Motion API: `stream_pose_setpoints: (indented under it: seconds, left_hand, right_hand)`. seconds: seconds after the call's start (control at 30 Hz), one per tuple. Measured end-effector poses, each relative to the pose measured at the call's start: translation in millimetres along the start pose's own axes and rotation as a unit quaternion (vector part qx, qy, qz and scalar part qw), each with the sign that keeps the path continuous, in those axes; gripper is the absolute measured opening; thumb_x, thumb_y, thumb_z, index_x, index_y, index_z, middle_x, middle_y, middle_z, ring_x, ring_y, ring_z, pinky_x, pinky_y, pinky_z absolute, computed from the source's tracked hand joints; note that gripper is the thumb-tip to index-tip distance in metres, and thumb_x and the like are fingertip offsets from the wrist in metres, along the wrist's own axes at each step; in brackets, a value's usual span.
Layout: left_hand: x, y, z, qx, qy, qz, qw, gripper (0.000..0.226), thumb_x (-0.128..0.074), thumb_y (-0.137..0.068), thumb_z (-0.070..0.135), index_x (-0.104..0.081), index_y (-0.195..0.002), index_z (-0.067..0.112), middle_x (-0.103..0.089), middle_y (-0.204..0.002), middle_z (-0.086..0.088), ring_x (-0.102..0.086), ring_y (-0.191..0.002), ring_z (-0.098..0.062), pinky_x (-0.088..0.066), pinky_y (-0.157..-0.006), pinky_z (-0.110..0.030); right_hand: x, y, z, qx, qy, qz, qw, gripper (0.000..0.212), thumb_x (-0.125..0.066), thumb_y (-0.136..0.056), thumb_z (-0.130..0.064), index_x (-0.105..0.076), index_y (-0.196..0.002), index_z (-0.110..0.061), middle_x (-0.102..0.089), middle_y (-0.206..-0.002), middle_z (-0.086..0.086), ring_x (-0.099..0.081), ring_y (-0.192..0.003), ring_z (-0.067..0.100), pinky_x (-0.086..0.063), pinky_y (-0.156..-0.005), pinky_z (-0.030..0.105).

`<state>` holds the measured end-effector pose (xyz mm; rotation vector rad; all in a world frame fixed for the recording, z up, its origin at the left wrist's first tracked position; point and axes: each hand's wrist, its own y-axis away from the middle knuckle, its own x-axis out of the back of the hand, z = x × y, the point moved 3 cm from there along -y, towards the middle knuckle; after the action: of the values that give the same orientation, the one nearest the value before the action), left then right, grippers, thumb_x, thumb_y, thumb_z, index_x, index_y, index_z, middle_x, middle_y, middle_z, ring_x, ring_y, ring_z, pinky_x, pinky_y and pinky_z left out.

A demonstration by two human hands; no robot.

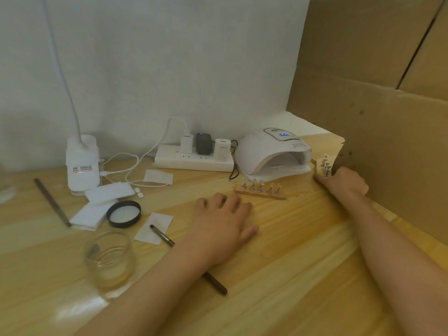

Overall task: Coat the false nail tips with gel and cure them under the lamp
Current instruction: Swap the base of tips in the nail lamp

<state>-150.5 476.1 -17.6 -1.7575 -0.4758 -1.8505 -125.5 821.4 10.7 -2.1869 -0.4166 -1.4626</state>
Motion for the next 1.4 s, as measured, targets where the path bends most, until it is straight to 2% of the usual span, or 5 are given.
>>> stream_pose_setpoints:
  seconds: [0.47, 0.83, 1.03, 1.23, 1.4]
  left_hand:
    - [-1, 0, -1, 0.002, 0.004, 0.003, 1.000, 0.057, -0.018, -0.098, 0.063, -0.021, -0.149, 0.038, -0.025, -0.153, 0.009, -0.021, -0.139, -0.020, -0.018, -0.113, -0.048]
    - [0, 1, -1, 0.010, 0.006, -0.008, 1.000, 0.064, -0.010, -0.092, 0.066, -0.018, -0.150, 0.041, -0.021, -0.155, 0.011, -0.018, -0.142, -0.017, -0.017, -0.115, -0.047]
    - [-1, 0, -1, 0.010, 0.004, -0.006, 1.000, 0.060, -0.015, -0.095, 0.065, -0.018, -0.150, 0.041, -0.022, -0.155, 0.012, -0.017, -0.142, -0.016, -0.017, -0.114, -0.047]
    - [-1, 0, -1, 0.009, 0.006, -0.006, 1.000, 0.059, -0.016, -0.095, 0.064, -0.019, -0.150, 0.040, -0.022, -0.154, 0.011, -0.017, -0.142, -0.017, -0.018, -0.114, -0.048]
    - [0, 1, -1, 0.009, 0.001, 0.001, 1.000, 0.058, -0.018, -0.096, 0.064, -0.020, -0.149, 0.040, -0.023, -0.154, 0.012, -0.018, -0.141, -0.017, -0.018, -0.114, -0.046]
  right_hand:
    - [2, -9, 27, 0.271, -0.151, -0.062, 0.949, 0.002, -0.070, -0.092, -0.025, -0.069, -0.091, -0.028, -0.065, -0.081, -0.001, -0.056, -0.074, 0.017, -0.043, -0.064, 0.035]
    - [-10, -33, 4, 0.237, 0.157, -0.052, 0.957, 0.050, -0.040, -0.102, -0.044, -0.034, -0.150, -0.031, -0.065, -0.121, 0.012, -0.062, -0.106, 0.033, -0.044, -0.072, 0.038]
    - [1, -18, 11, 0.269, 0.022, -0.060, 0.961, 0.018, -0.054, -0.098, -0.028, -0.064, -0.114, -0.025, -0.067, -0.099, 0.000, -0.061, -0.087, 0.021, -0.043, -0.064, 0.034]
    - [12, 43, -24, 0.372, -0.170, -0.329, 0.851, 0.045, -0.080, -0.071, -0.043, -0.069, -0.114, -0.038, -0.060, -0.082, -0.017, -0.051, -0.068, -0.002, -0.046, -0.069, 0.014]
    - [0, 69, -50, 0.419, -0.199, -0.254, 0.849, 0.023, -0.081, -0.080, -0.021, -0.069, -0.098, -0.030, -0.062, -0.081, -0.009, -0.049, -0.063, -0.005, -0.043, -0.062, 0.013]
